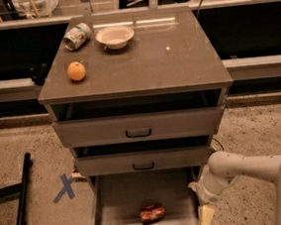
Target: Pick coke can from bottom drawer and place on counter
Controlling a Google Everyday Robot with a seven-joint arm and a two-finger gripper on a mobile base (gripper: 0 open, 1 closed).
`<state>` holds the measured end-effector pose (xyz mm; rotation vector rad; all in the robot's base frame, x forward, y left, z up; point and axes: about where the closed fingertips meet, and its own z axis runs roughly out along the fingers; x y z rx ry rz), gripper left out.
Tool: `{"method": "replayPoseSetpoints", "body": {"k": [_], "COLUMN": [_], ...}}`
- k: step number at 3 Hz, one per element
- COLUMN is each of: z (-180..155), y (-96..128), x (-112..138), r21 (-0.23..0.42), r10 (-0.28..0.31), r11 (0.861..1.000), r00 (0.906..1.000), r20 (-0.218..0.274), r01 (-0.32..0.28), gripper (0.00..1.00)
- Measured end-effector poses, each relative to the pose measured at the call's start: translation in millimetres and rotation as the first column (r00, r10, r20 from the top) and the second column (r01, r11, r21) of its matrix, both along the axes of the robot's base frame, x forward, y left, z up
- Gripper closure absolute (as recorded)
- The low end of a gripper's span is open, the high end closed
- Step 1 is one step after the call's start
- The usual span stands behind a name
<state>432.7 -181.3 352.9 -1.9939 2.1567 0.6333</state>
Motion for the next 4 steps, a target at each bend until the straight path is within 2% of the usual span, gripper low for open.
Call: {"method": "replayPoseSetpoints", "body": {"k": [1,2,3,4], "z": [-51,-52,-57,-67], "y": [10,10,19,38], "x": [12,12,19,41], "r21": [0.007,0.007,0.039,0.080], "r10": [-0.056,-0.056,-0.047,-0.023], "r11": [0.998,0.998,0.998,0.997], "r00": [0.9983,0.9983,0.9970,0.9886], "r20": [0.017,0.016,0.062,0.149], "r01": [0.056,0.056,0.045,0.011], "gripper": [0.00,0.00,0.00,0.00]}}
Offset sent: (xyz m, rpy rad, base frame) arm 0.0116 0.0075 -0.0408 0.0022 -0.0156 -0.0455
